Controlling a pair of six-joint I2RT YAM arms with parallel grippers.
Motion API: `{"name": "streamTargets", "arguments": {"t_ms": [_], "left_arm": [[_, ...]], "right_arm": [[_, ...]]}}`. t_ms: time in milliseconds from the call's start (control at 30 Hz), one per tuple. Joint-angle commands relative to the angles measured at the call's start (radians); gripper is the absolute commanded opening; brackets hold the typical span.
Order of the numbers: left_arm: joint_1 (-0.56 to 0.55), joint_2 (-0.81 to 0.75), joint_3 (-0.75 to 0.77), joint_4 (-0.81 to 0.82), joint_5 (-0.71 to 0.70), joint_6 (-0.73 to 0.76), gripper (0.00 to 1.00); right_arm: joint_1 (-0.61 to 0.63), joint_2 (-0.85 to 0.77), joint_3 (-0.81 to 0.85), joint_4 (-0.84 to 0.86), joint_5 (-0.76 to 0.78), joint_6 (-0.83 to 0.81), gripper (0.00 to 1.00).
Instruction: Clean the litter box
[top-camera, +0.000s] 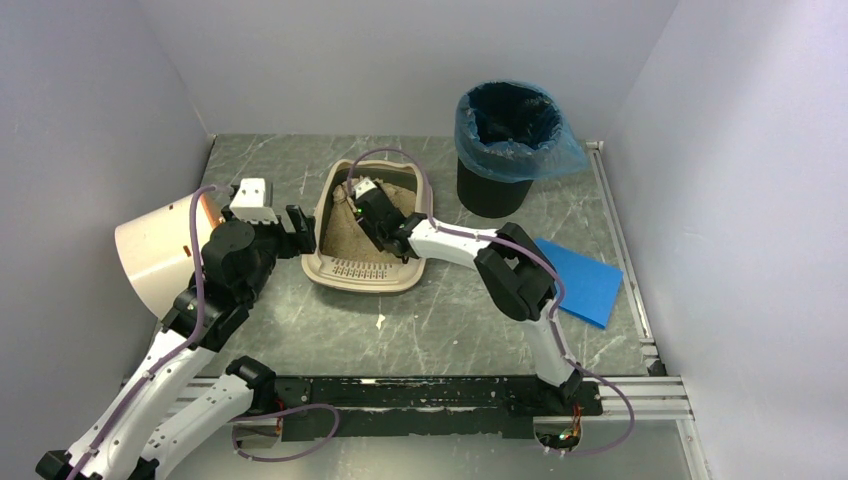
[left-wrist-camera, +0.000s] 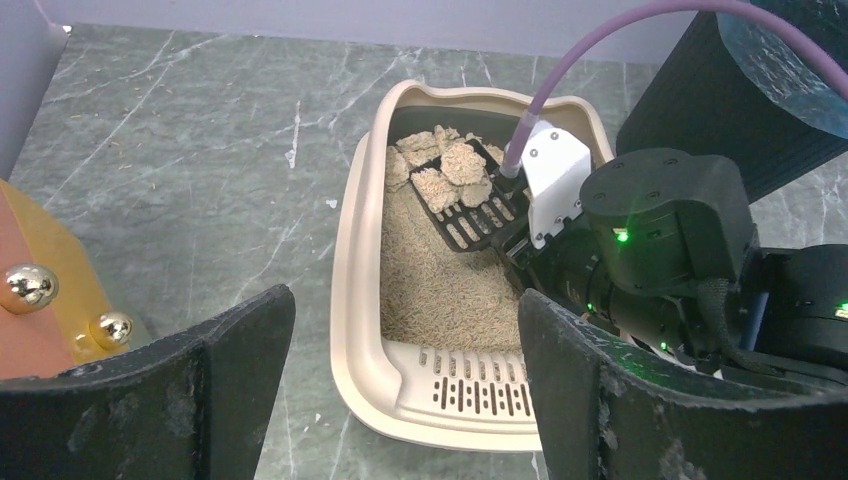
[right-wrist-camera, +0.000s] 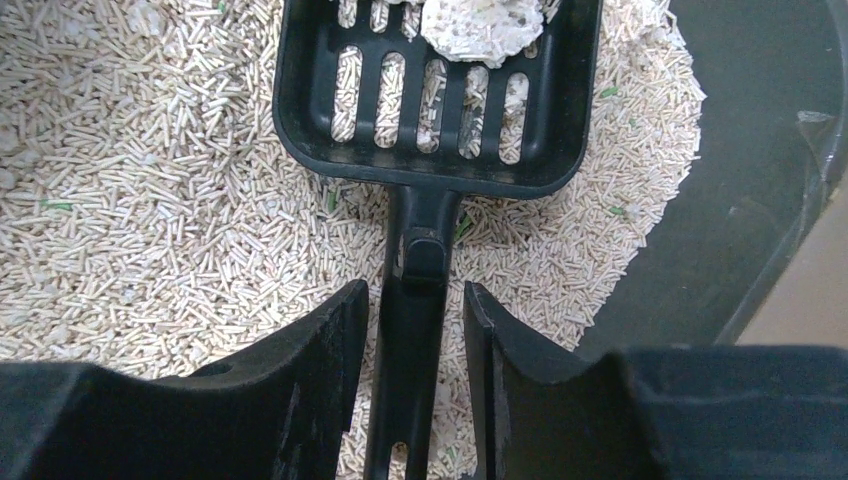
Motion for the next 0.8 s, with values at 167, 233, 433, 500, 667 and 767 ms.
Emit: {"name": "streamTargets", "arguments": {"t_ms": [167, 233, 433, 500, 667, 767], "left_arm": [[-0.006, -0.007, -0.005, 0.003, -0.013, 0.008, 0.87], [-0.006, -0.008, -0.005, 0.004, -0.014, 0.008, 0.86], [-0.006, -0.001, -0.004, 0.003, -0.015, 0.009, 0.86], [-0.005, 0.001, -0.004, 0.002, -0.013, 0.010, 0.86], [-0.006, 0.006, -0.002, 0.001, -0.008, 0.012, 0.87], [-0.006, 0.006, -0.002, 0.002, -0.008, 0.011, 0.87]], "right_arm": [[-0.009, 0.061, 0.023, 0.022, -0.006, 0.010, 0.43], [-0.009, 0.057, 0.021, 0.029, -0.005, 0.006, 0.34], [-0.009, -0.020, 0.030, 0.024, -0.010, -0.004, 0.18], [-0.009, -0.053, 0.033, 0.012, -0.018, -0.010, 0.15], [-0.009, -0.104, 0.018, -0.017, -0.022, -0.016, 0.09], [-0.007, -0.126, 0.001, -0.022, -0.027, -0.019, 0.04]]}}
